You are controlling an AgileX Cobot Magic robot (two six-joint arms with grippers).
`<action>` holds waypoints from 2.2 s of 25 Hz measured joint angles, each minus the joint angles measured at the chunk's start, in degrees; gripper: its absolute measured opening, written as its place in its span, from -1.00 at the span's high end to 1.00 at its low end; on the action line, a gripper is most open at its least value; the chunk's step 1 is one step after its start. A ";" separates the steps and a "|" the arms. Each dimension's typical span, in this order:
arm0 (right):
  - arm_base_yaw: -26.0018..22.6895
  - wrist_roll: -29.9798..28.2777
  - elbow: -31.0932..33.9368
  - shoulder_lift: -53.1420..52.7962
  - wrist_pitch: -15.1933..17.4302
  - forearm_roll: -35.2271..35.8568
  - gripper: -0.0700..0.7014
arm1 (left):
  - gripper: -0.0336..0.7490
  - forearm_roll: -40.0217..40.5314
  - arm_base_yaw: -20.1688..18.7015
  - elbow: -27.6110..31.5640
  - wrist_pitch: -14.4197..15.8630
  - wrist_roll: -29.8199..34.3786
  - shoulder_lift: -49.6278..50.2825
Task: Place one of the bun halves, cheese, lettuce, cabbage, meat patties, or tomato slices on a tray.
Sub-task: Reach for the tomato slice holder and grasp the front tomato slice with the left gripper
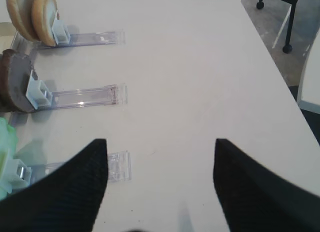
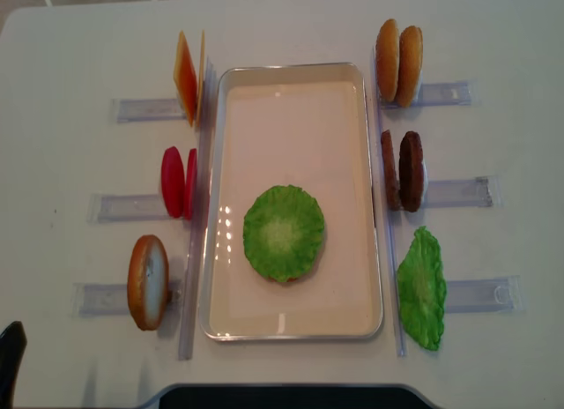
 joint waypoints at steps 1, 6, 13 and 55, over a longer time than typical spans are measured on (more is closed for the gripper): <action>0.00 0.00 0.00 0.00 0.00 0.00 -0.38 | -0.72 0.00 0.00 0.00 0.00 0.00 0.00; 0.00 0.00 0.00 0.00 0.00 0.00 -0.38 | -0.72 0.00 0.00 0.00 0.00 0.00 0.00; 0.00 0.00 0.00 0.00 0.00 0.00 -0.38 | -0.72 0.00 0.00 0.00 0.00 0.00 0.00; 0.00 0.04 0.00 0.00 0.00 0.04 -0.38 | -0.72 -0.84 0.00 -18.82 -0.22 -3.03 47.68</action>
